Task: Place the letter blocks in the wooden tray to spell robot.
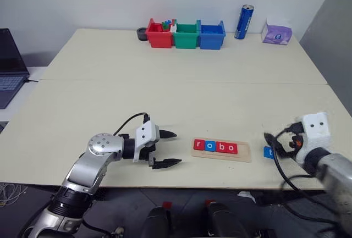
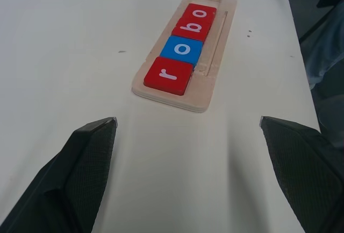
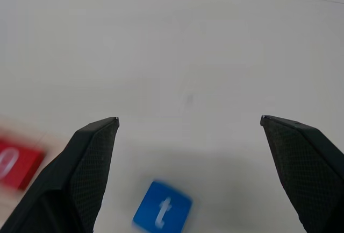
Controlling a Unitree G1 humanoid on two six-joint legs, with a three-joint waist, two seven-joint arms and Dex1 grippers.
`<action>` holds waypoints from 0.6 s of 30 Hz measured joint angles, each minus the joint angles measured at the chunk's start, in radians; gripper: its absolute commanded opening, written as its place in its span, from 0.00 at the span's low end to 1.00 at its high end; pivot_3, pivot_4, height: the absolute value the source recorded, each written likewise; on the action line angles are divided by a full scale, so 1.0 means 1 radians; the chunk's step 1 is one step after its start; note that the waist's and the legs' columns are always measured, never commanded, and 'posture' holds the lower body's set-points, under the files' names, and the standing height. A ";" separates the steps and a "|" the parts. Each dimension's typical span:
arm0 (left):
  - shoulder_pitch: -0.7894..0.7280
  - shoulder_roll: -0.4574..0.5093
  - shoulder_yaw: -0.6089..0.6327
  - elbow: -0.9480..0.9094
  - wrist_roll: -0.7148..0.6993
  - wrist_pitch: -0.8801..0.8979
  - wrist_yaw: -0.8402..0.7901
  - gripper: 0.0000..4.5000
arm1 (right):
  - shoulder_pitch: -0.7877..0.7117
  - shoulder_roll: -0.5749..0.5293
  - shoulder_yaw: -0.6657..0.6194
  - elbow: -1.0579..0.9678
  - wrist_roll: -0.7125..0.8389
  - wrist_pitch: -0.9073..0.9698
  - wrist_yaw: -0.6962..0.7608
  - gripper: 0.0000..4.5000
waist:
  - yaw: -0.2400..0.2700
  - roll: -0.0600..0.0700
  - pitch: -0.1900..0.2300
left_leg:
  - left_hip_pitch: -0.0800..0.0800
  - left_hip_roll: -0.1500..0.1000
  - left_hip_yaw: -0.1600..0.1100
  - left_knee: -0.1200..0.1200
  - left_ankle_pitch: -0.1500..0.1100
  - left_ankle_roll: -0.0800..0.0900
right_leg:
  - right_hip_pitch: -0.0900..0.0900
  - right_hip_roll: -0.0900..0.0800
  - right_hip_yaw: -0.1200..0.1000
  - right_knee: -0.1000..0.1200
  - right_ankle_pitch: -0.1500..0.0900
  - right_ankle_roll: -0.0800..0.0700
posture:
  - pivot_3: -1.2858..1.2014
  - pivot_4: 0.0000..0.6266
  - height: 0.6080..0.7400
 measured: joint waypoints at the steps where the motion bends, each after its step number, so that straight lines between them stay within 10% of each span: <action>1: -0.002 -0.001 -0.001 0.000 0.000 0.000 0.000 1.00 | 0.031 -0.099 0.017 0.018 0.008 -0.049 0.078 1.00 | 0.000 -0.001 0.000 | 0.000 0.000 -0.001 0.001 0.000 0.000 | 0.001 0.001 0.000 -0.001 0.000 0.000 | 0.52 0.24 1.00; 7: -0.011 -0.012 -0.020 0.000 0.003 0.000 0.001 1.00 | 0.117 -0.353 0.168 0.196 -0.021 -0.380 0.364 1.00 | -0.003 -0.003 0.000 | 0.002 0.000 0.001 0.001 0.000 0.000 | 0.001 0.002 0.000 0.001 0.000 0.000 | 0.52 0.24 1.00; 18: 0.008 -0.015 -0.020 -0.015 0.001 0.006 0.006 1.00 | -0.119 -0.443 0.426 0.560 -0.157 -0.669 0.550 1.00 | -0.001 -0.003 0.001 | 0.004 0.001 0.001 0.001 0.000 0.000 | 0.002 0.001 0.001 0.001 0.000 0.000 | 0.52 0.24 1.00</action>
